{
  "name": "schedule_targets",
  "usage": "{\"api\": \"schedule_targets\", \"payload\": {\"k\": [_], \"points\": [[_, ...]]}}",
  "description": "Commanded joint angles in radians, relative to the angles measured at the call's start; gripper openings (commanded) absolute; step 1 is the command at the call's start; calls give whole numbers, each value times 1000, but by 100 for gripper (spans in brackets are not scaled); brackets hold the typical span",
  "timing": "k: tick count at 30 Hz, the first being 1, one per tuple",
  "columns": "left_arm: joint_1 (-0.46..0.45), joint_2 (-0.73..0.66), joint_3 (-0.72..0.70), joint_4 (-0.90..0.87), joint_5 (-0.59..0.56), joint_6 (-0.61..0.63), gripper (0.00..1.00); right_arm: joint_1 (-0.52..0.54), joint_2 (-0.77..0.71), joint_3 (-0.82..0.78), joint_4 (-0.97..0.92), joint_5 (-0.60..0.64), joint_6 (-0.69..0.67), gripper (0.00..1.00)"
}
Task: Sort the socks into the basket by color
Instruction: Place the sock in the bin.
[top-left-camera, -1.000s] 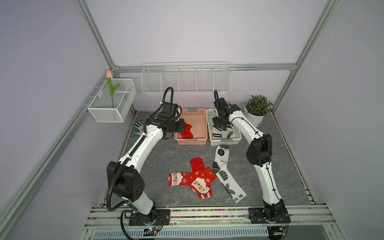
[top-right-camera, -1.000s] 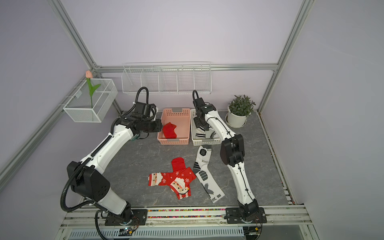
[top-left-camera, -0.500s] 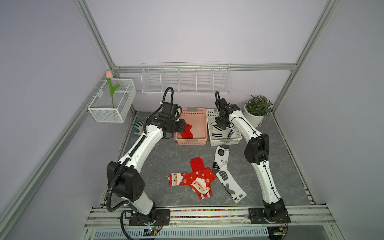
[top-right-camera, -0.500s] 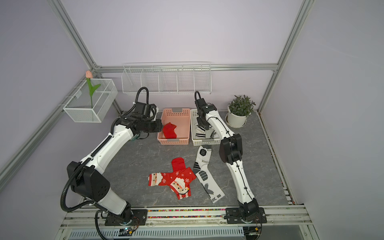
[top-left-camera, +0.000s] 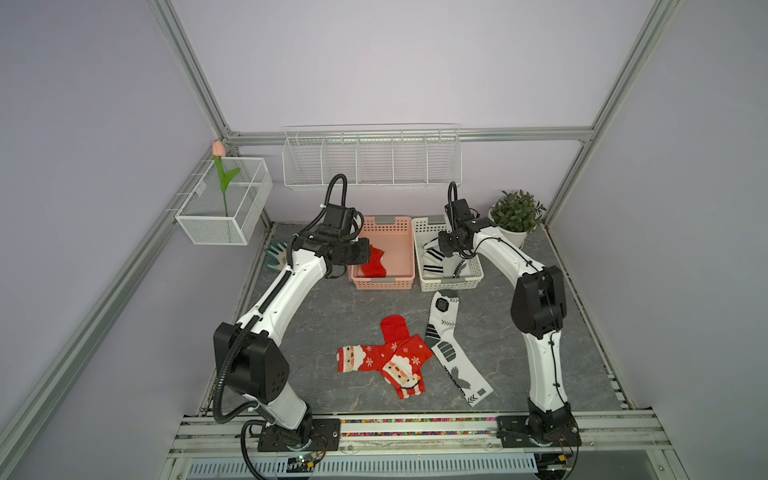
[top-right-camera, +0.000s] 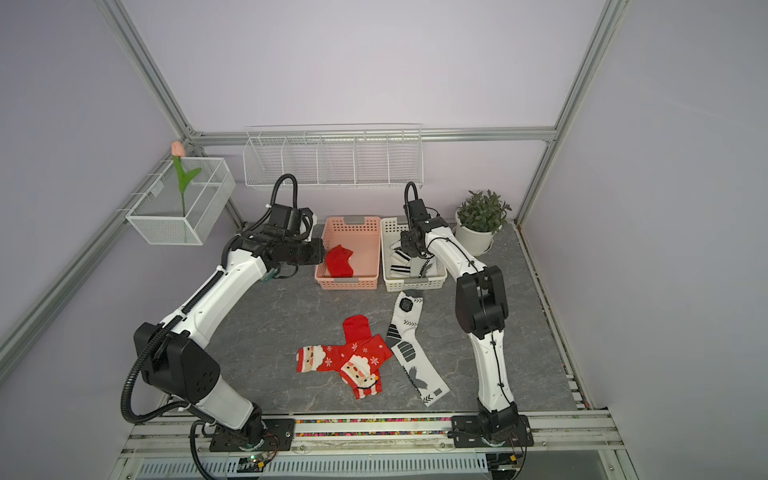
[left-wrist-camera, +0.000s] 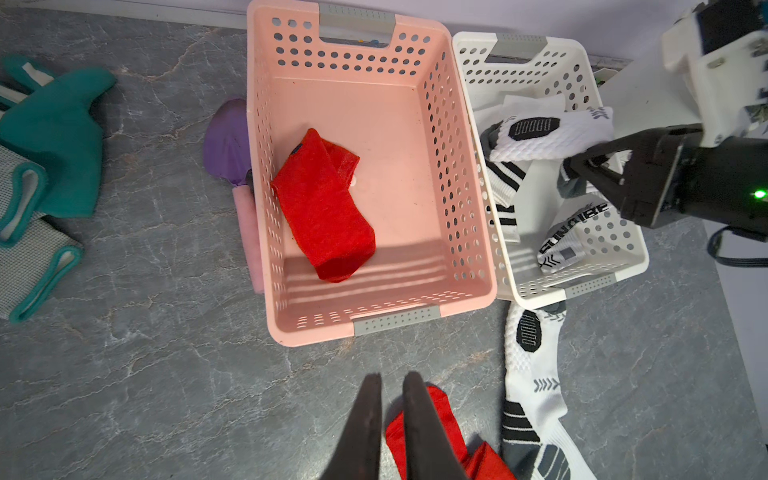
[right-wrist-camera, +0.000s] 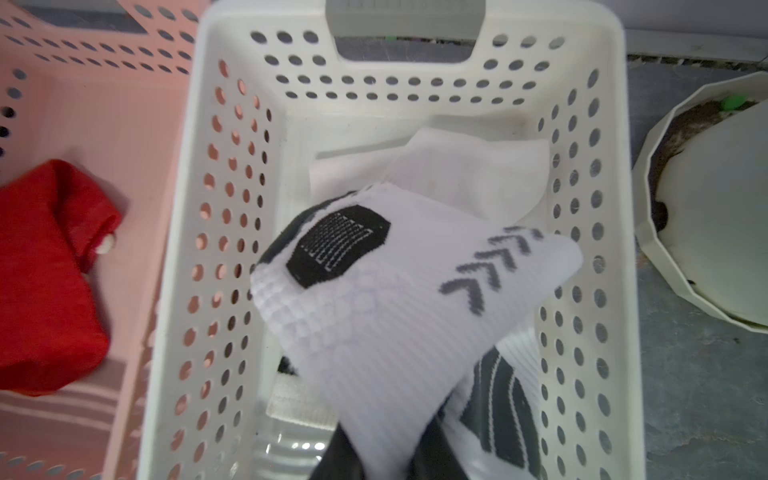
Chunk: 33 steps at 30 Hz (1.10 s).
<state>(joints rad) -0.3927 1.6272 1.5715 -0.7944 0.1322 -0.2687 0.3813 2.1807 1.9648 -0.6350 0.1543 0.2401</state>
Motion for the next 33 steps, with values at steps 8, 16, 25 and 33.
{"api": "schedule_targets", "payload": {"k": [8, 16, 25, 33], "points": [[6, 11, -6, 2, 10, -6, 16, -31, 61, 0, 135, -124, 80, 22], [5, 7, -4, 2, 10, -4, 16, -30, 99, 19, 93, -181, 91, 64], [5, 3, -5, 6, 20, -9, 16, -31, -109, -172, 123, -152, 82, 61], [6, 1, -5, 6, 20, -8, 16, -33, -73, -122, 71, -147, 89, 47]]}}
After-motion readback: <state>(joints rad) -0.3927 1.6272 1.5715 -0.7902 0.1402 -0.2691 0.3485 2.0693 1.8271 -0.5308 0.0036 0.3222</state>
